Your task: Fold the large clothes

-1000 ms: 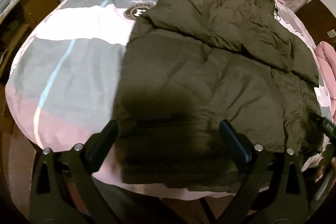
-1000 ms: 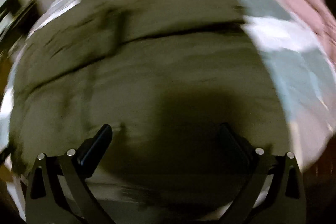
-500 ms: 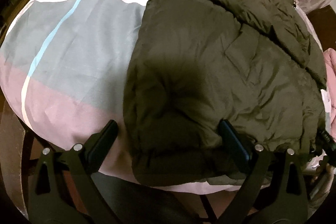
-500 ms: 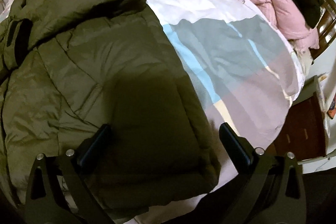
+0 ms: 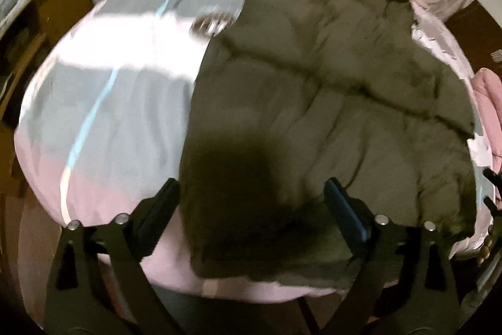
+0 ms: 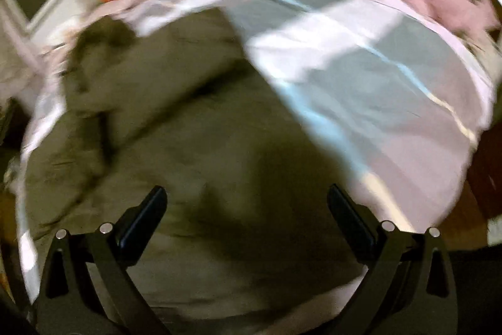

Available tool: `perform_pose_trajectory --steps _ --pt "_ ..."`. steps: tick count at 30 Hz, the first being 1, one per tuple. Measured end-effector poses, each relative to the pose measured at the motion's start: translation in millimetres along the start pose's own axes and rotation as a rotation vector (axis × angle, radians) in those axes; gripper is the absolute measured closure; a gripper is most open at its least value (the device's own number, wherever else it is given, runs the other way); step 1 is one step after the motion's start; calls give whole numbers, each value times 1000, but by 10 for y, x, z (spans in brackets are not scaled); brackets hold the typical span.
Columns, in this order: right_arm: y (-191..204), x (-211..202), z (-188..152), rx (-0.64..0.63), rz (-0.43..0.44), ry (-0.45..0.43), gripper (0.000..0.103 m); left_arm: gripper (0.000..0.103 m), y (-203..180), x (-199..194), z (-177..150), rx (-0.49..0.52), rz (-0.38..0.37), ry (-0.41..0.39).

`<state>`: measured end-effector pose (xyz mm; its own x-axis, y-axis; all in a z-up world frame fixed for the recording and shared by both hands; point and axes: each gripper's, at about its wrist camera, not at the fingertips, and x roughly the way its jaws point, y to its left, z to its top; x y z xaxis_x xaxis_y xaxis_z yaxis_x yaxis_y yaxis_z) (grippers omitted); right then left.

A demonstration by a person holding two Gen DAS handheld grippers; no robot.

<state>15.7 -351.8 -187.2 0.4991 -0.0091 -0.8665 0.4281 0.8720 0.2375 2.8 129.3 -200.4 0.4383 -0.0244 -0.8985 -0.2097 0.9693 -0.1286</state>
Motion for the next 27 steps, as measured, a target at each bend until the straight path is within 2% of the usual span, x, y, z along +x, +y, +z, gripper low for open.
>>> perform_pose_trajectory --steps 2,5,7,9,10,12,14,17,21,23,27 --pt "333 99 117 -50 62 72 1 8 -157 -17 196 28 -7 -14" --pt "953 192 379 -135 124 107 1 7 -373 24 575 71 -20 -29" --pt "1394 249 591 -216 103 94 1 7 -510 89 794 101 4 -57" --pt "1913 450 943 -310 95 82 1 7 -687 137 985 141 27 -82" --pt "2041 537 1055 -329 94 83 1 7 -743 177 1061 156 29 -86" --pt "2427 862 1492 -381 66 80 1 7 -807 236 1182 169 21 -103" --pt "2754 1100 1824 -415 5 49 1 6 -832 231 1246 162 -2 -125" --pt "3339 1510 2321 -543 -150 -57 1 4 -799 240 1297 147 -26 -144" --pt "3837 2186 2697 -708 -370 -78 1 4 -694 320 1358 119 -23 -133" --pt "3970 2507 2802 -747 -446 -58 1 4 -616 377 1352 95 -34 -112" --pt "4000 2934 2942 -711 -442 33 1 4 -506 513 1307 90 -24 -68"
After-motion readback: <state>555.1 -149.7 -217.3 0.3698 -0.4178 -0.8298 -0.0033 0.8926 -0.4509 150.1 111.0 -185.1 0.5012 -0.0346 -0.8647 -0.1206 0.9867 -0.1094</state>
